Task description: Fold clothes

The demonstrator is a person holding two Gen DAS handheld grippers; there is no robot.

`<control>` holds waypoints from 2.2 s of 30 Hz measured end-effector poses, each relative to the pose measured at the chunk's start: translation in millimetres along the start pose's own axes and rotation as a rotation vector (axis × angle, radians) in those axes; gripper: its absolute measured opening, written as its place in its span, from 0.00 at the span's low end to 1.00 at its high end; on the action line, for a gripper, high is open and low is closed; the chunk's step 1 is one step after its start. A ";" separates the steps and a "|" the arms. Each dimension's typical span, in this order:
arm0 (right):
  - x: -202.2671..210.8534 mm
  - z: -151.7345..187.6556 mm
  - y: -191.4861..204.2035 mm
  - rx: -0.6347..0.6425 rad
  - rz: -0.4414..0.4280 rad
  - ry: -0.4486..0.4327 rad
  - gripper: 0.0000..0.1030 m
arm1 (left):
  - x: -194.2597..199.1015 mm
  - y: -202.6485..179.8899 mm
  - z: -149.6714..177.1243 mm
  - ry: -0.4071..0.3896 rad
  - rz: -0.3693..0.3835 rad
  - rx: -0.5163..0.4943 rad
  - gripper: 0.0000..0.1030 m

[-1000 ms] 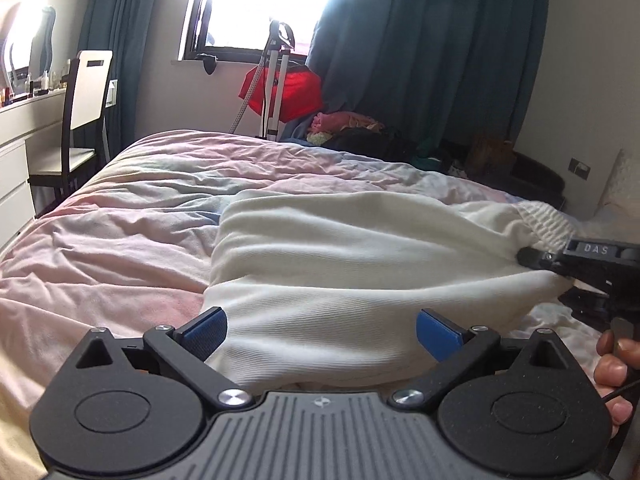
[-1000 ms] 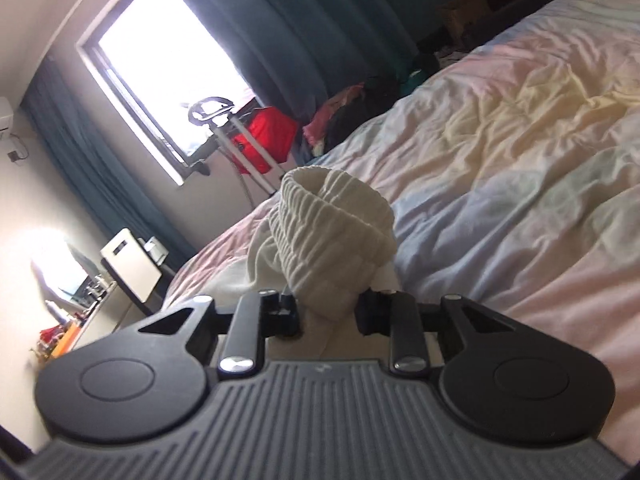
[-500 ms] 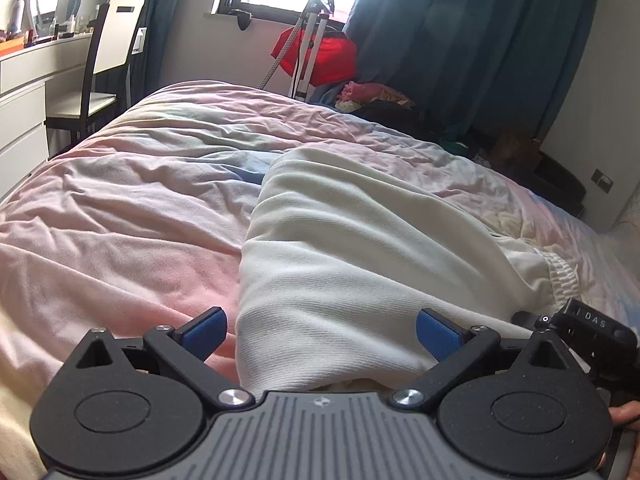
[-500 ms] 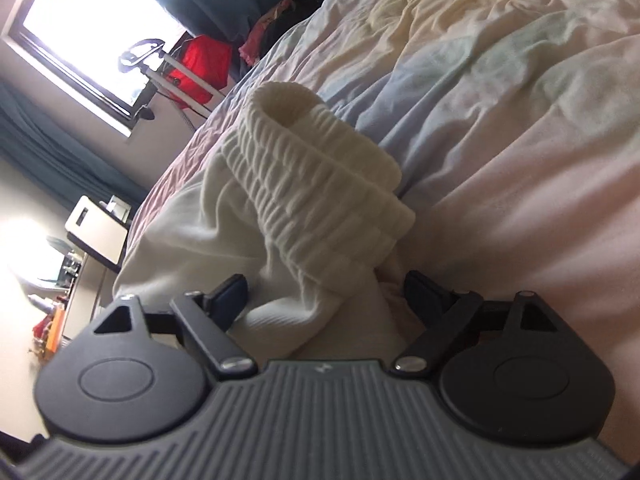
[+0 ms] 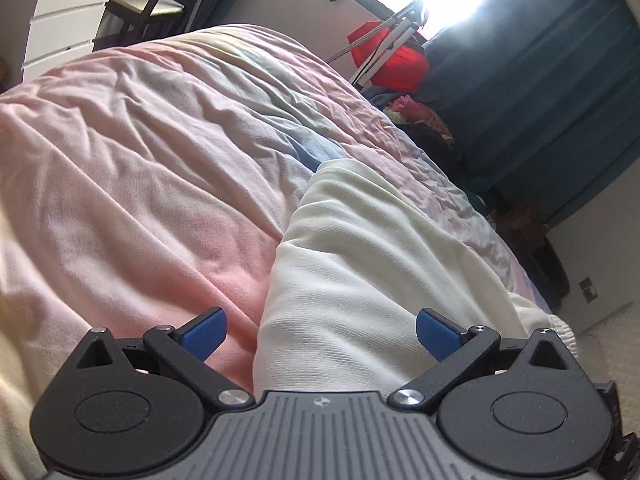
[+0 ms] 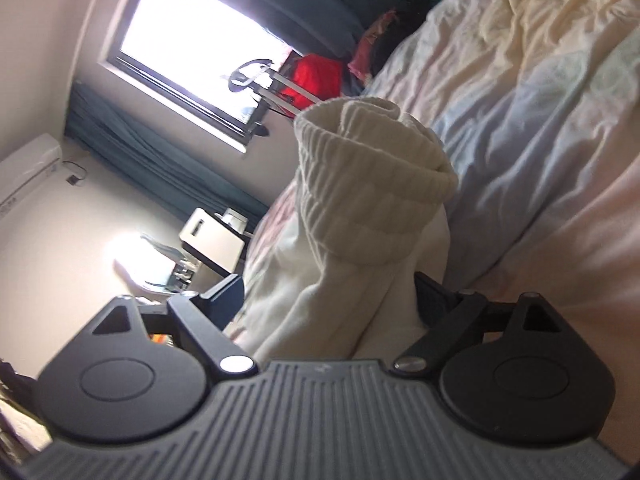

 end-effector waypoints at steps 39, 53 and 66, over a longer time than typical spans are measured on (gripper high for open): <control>139.8 -259.7 -28.8 -0.023 0.315 -0.400 0.23 | -196.6 -363.4 -44.4 0.138 0.388 -0.241 0.36; 101.7 -214.2 -189.9 -0.160 0.438 -0.455 0.23 | -362.5 -350.6 25.5 0.226 0.333 -0.587 0.49; 134.1 -172.8 -154.3 -0.288 0.655 -0.311 0.35 | -266.6 -356.0 36.5 0.169 0.233 -0.738 0.91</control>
Point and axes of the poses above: each gripper's, at about its wrist camera, not at the fingertips, and x roughly against the way its jaws point, y to its left, z to its underside, the point moved 6 cm from there along -x, roughly the way its jaws point, and after that the axes turned 8 degrees about y, right-handed, at the moved point
